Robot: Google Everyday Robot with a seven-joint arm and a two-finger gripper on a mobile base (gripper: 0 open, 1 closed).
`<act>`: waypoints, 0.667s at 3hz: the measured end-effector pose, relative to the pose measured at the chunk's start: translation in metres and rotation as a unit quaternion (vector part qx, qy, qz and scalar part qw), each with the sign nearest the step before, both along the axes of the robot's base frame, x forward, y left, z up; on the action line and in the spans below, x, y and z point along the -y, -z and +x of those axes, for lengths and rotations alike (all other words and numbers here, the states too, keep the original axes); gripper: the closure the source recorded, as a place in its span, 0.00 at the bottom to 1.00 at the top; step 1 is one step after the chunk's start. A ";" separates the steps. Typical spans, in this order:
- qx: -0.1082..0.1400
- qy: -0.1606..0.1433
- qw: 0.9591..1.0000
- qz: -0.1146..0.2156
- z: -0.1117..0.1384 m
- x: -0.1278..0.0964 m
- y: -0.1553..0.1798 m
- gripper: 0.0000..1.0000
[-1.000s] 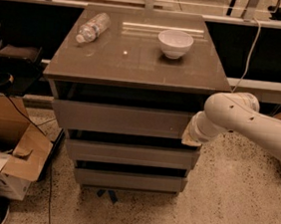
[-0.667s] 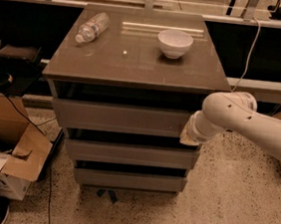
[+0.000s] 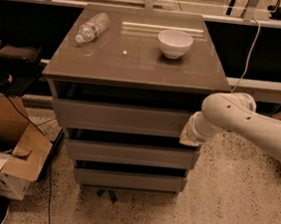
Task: Close top drawer
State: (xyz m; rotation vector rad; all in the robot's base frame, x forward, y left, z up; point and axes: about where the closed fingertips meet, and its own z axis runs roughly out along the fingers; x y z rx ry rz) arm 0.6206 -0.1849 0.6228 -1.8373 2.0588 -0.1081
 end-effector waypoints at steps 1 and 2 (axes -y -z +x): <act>-0.001 -0.001 1.000 0.000 0.000 -0.001 0.002 0.15; -0.003 -0.001 1.000 0.000 -0.001 -0.001 0.003 0.00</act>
Offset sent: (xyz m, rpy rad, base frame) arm -0.0004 0.0006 -0.0014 0.0001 0.0025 0.0013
